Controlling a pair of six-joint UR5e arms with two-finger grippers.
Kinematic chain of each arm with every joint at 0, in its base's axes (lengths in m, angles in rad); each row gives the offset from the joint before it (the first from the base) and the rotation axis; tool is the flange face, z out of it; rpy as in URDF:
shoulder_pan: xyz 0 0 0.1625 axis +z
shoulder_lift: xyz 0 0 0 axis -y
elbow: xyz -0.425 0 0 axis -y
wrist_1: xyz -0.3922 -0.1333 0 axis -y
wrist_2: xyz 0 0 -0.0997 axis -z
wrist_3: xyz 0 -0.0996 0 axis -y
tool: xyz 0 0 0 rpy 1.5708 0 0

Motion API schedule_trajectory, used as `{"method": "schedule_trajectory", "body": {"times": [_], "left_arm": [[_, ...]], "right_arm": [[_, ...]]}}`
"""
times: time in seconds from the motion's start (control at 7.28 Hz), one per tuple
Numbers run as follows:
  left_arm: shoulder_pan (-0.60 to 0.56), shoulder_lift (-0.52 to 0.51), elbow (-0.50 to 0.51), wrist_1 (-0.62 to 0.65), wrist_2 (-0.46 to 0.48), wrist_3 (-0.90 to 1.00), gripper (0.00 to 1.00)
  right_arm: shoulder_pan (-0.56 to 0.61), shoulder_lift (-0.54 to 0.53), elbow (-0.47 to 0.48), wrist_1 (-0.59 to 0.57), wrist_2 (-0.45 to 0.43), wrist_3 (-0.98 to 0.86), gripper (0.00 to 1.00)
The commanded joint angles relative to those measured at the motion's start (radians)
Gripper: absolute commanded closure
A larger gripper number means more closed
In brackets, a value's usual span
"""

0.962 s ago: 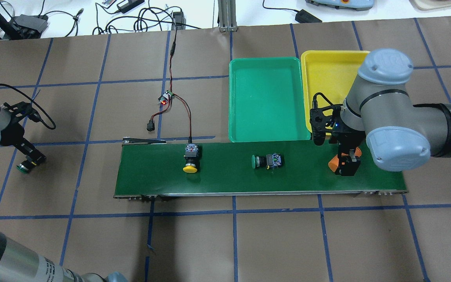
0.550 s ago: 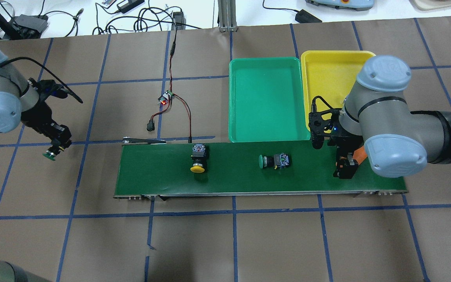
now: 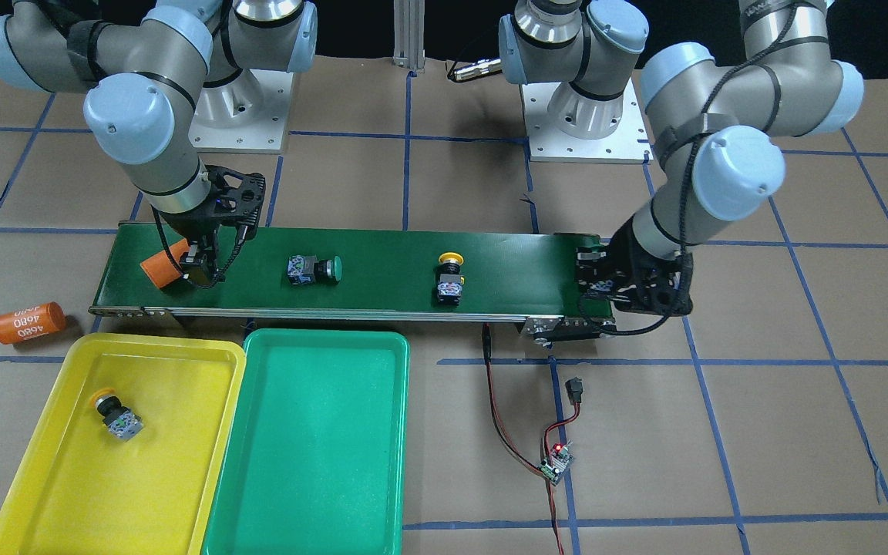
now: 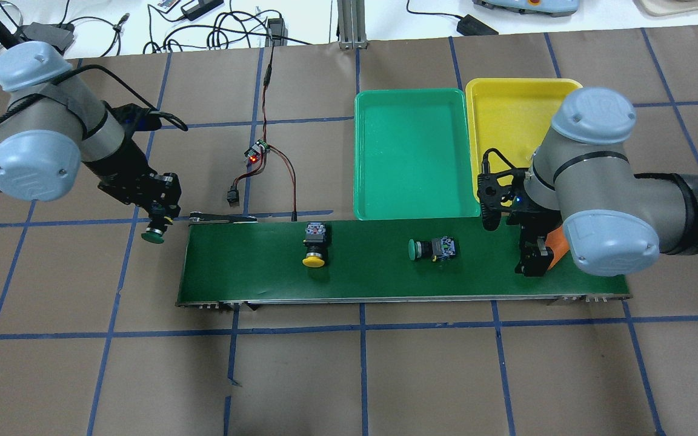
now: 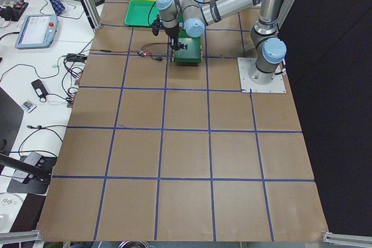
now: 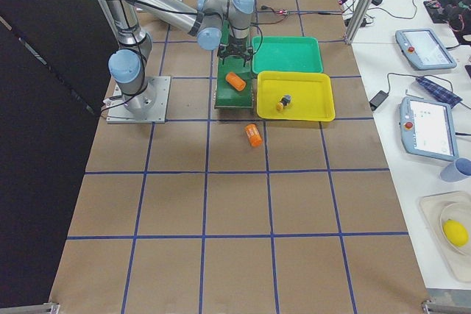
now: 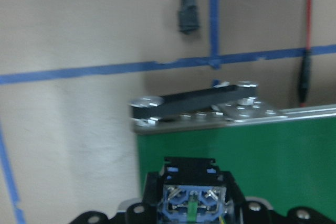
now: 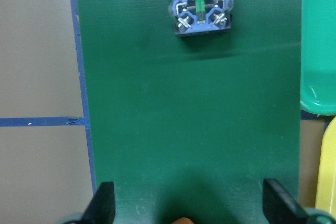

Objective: Sort buttons by color to trays
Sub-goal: 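Set a green-capped button on the belt with the left gripper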

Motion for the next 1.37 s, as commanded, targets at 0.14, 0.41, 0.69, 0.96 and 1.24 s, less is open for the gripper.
{"method": "schedule_trajectory", "body": {"times": [0.14, 0.41, 0.69, 0.96, 1.24], "left_arm": [[-0.123, -0.017, -0.072, 0.080, -0.002, -0.195, 1.00], [-0.129, -0.023, -0.130, 0.174, -0.002, -0.212, 0.62], [-0.119, 0.013, -0.114, 0.188, 0.000, -0.215, 0.00], [-0.102, 0.021, 0.046, 0.012, 0.007, -0.213, 0.00], [-0.120, 0.047, 0.230, -0.189, 0.066, -0.212, 0.00]], "right_arm": [[0.000, 0.003, 0.002, -0.012, 0.000, 0.000, 0.00], [0.000, 0.006, 0.002, -0.044, -0.002, -0.001, 0.00], [0.000, 0.004, 0.028, -0.064, 0.000, 0.000, 0.00], [0.000, 0.006, 0.028, -0.078, 0.000, -0.001, 0.00], [0.000, 0.006, 0.028, -0.080, 0.000, 0.000, 0.00]]}}
